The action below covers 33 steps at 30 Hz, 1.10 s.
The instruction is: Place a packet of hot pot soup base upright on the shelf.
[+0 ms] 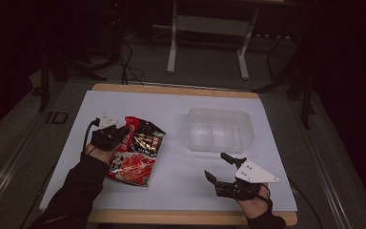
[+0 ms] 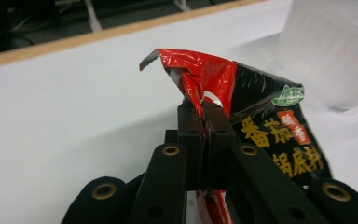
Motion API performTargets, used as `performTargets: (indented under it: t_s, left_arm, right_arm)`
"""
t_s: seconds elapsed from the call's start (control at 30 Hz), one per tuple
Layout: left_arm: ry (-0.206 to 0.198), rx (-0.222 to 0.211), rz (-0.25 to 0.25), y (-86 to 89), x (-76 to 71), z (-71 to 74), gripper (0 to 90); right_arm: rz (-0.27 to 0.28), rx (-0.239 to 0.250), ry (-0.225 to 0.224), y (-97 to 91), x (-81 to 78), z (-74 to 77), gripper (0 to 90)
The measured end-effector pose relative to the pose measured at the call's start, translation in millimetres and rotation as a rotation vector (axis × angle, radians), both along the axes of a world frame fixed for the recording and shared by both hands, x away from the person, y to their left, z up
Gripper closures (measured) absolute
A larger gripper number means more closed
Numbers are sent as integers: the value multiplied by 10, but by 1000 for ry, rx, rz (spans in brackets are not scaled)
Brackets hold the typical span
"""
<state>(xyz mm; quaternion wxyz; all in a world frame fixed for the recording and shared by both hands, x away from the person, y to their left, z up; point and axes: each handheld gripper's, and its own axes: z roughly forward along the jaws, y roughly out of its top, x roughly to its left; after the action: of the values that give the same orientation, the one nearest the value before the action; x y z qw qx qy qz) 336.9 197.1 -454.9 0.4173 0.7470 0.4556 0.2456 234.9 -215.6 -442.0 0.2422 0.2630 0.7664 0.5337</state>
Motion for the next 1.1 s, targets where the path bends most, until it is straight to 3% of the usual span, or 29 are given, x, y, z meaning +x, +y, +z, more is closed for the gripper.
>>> performTargets:
  t_s: [0.17,0.33,0.4,0.43,0.7,0.77,0.87,1.0,1.03,1.1]
  left_arm:
    - [-68,-16,-2,-31,-163,131,878]
    - [-125,-17,-39,-68,-350,294,881]
    - [-125,-17,-39,-68,-350,294,882]
    - [-156,-29,-63,-89,-457,410,883]
    - [-233,-139,-114,-105,-639,696,883]
    - [-255,-178,-134,-122,-656,759,883]
    - [-279,-203,-171,-171,-670,841,883]
    - [-293,-219,-183,-208,-674,877,883]
    - [-302,-273,-211,-232,-656,893,883]
    - [-300,-304,-224,-249,-642,887,883]
  right_arm:
    - [13,21,3,-4,-7,3,229]
    - [15,22,-3,-10,-6,14,230]
    - [15,27,-1,-14,-5,19,229]
    - [19,38,4,-19,-5,31,230]
    - [28,55,13,-13,12,100,241]
    - [34,67,9,-5,32,153,241]
    - [38,55,-16,33,49,259,242]
    - [44,64,-28,76,79,391,248]
    - [57,94,-7,101,118,497,291]
    - [66,98,-21,139,166,594,291]
